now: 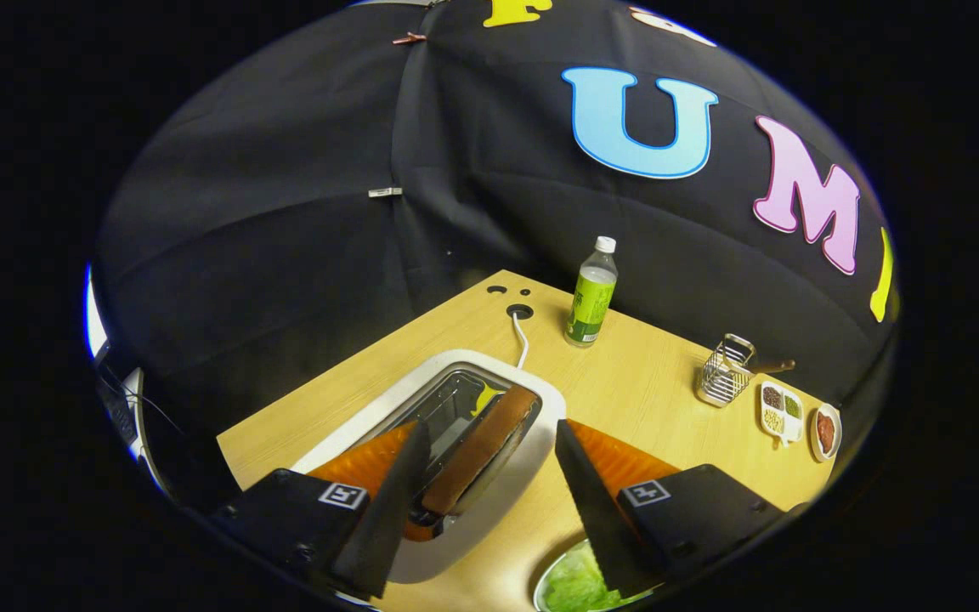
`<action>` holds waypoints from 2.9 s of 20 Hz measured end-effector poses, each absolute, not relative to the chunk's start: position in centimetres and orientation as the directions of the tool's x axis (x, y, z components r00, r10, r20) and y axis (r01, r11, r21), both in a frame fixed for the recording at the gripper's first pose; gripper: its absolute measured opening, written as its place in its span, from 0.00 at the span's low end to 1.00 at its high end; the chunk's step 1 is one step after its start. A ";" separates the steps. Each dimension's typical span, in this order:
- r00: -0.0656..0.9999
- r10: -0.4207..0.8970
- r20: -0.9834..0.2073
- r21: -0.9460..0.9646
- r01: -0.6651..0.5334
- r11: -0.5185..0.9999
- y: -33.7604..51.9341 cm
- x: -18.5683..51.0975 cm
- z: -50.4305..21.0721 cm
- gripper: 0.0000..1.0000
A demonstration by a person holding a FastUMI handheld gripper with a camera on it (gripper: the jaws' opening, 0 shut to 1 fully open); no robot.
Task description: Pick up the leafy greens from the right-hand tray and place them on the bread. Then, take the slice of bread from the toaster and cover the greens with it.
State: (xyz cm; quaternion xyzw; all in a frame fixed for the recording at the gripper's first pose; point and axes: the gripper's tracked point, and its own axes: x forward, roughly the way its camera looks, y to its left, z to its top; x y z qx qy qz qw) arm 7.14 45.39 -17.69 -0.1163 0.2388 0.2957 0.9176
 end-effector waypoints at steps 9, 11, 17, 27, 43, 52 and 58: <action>0.676 0.473 -0.565 0.036 -0.553 0.833 46.4 6.3 -18.4 0.22; 0.670 0.475 -0.571 0.057 -0.545 0.836 46.6 5.8 -18.1 0.16; 0.678 0.529 -0.510 0.069 -0.580 0.811 46.3 5.5 -15.1 0.11; 0.726 0.560 -0.400 0.196 -0.529 0.826 40.8 5.2 -7.8 0.11; 0.727 0.415 -0.547 0.341 -0.260 0.904 25.6 4.9 -18.6 0.11; 0.667 0.412 -0.621 0.386 -0.197 0.901 24.9 4.4 -23.3 0.11; 0.675 0.310 -0.670 0.284 -0.153 0.947 21.8 5.2 -25.4 0.17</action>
